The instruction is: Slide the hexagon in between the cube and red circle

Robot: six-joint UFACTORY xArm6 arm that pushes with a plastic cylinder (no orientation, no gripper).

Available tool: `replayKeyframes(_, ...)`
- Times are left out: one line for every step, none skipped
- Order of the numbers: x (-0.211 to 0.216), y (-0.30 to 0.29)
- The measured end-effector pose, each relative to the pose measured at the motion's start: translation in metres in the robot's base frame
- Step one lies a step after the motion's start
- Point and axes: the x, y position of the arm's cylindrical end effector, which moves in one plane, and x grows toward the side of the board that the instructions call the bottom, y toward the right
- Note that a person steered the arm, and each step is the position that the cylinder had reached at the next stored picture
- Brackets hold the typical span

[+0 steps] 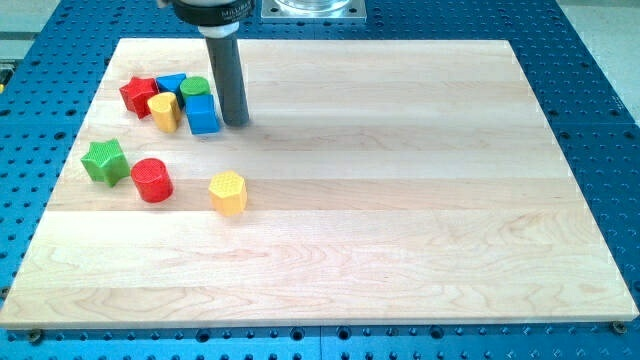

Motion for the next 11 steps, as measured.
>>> replayKeyframes(0.000, -0.008)
replayKeyframes(0.012, -0.008)
replayKeyframes(0.026, -0.012)
replayKeyframes(0.028, -0.014)
replayKeyframes(0.038, 0.068)
replayKeyframes(0.114, 0.110)
replayKeyframes(0.159, 0.044)
replayKeyframes(0.144, 0.008)
replayKeyframes(0.145, 0.008)
replayKeyframes(0.158, -0.006)
replayKeyframes(0.096, -0.016)
